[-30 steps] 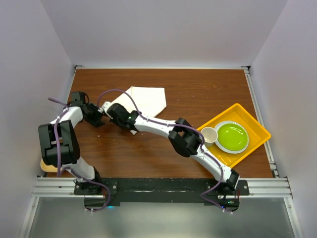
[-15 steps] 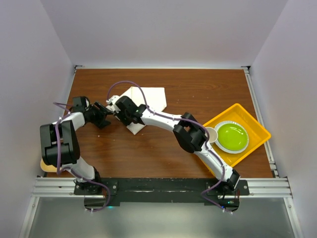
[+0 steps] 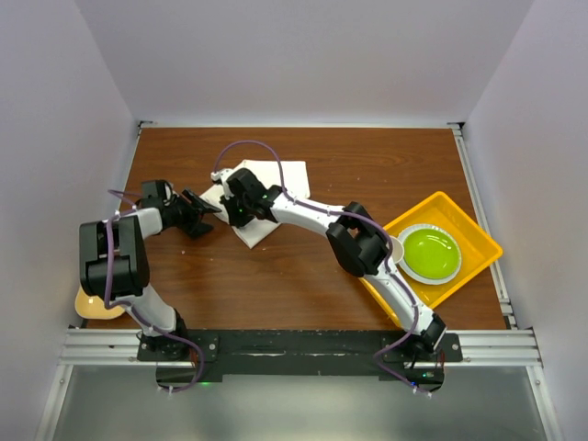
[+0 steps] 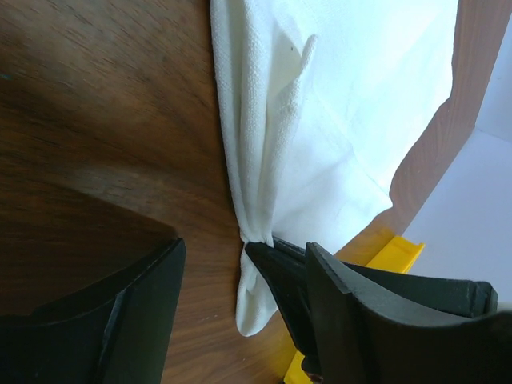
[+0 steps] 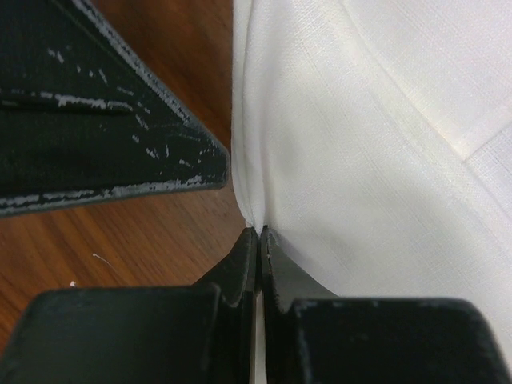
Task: Fold the napkin, place the utensils inside, and roll it up
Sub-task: Roll the napkin with the utensil
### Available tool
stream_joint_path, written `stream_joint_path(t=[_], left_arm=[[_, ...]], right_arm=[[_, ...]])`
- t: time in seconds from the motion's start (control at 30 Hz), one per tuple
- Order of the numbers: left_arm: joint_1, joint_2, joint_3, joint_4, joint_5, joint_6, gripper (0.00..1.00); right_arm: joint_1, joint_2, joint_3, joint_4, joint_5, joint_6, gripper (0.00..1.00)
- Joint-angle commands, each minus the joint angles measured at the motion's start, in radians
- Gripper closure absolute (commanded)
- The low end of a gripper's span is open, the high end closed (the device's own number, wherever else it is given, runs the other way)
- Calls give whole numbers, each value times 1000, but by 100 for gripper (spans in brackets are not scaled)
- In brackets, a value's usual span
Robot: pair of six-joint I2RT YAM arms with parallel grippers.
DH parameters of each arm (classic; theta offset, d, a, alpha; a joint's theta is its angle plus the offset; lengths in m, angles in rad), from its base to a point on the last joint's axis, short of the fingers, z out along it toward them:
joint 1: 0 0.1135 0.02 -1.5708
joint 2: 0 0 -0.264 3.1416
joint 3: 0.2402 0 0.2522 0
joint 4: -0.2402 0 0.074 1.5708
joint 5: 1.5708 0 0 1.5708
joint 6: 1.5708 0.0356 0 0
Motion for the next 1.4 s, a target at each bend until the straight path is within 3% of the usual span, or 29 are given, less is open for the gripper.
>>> stream_joint_path(t=[0.0, 0.37, 0.8, 0.9, 1.07, 1.37], left_arm=[[-22, 17, -2, 46, 28, -25, 34], [-51, 96, 31, 73, 15, -49, 46], [-51, 149, 59, 129, 38, -62, 85], [-52, 148, 71, 110, 37, -53, 100], [-52, 134, 74, 103, 46, -62, 100], [-54, 94, 56, 93, 71, -82, 100]], right_arm=[[-23, -67, -9, 14, -41, 44, 100], [-26, -83, -7, 31, -72, 58, 100], [-28, -103, -23, 17, -87, 28, 100], [-26, -108, -30, 15, -88, 20, 100], [-25, -106, -6, -31, -72, -1, 100], [16, -103, 101, -173, 26, -90, 66]])
